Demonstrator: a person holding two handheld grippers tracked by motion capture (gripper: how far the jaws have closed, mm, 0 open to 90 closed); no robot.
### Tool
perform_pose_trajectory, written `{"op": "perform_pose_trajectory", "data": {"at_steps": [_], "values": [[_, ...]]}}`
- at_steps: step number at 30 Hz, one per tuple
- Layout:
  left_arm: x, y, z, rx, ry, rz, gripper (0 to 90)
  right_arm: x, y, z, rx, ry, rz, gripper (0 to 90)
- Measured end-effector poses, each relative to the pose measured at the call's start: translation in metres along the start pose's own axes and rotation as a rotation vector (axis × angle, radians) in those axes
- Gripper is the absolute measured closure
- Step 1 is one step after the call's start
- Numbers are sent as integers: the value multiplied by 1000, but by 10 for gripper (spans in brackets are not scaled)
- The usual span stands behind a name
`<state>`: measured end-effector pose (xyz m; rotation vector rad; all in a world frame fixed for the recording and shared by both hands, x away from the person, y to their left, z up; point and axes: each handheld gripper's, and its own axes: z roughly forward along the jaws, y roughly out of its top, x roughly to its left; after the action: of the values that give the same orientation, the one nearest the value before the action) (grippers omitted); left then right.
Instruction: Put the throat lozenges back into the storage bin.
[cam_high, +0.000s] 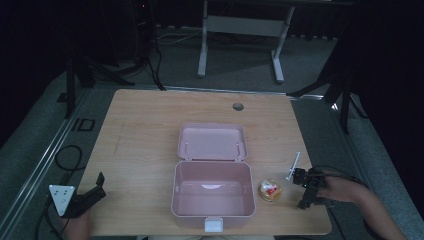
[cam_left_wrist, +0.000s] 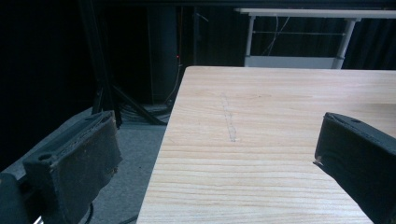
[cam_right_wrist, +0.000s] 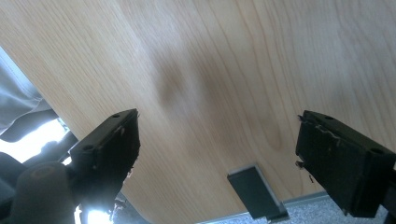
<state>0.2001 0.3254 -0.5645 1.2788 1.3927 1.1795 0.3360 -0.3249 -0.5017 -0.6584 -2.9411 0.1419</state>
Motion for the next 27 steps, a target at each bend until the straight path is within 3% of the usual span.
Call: {"op": "perform_pose_trajectory", "data": {"at_steps": [11, 14, 17, 19, 27], "values": [[0, 0, 0, 1, -3, 0, 3, 3, 24, 1, 26, -8, -58, 135], [0, 0, 0, 0, -5, -2, 4, 8, 38, -1, 26, -25, -100, 135], [1, 0, 0, -2, -4, -1, 4, 8, 41, -2, 20, -25, -107, 135], [1, 0, 0, -3, -6, -1, 3, 13, 55, -3, 17, -34, -149, 138], [1, 0, 0, -6, -8, -4, 3, 21, 79, 3, 10, -43, -207, 145]]}}
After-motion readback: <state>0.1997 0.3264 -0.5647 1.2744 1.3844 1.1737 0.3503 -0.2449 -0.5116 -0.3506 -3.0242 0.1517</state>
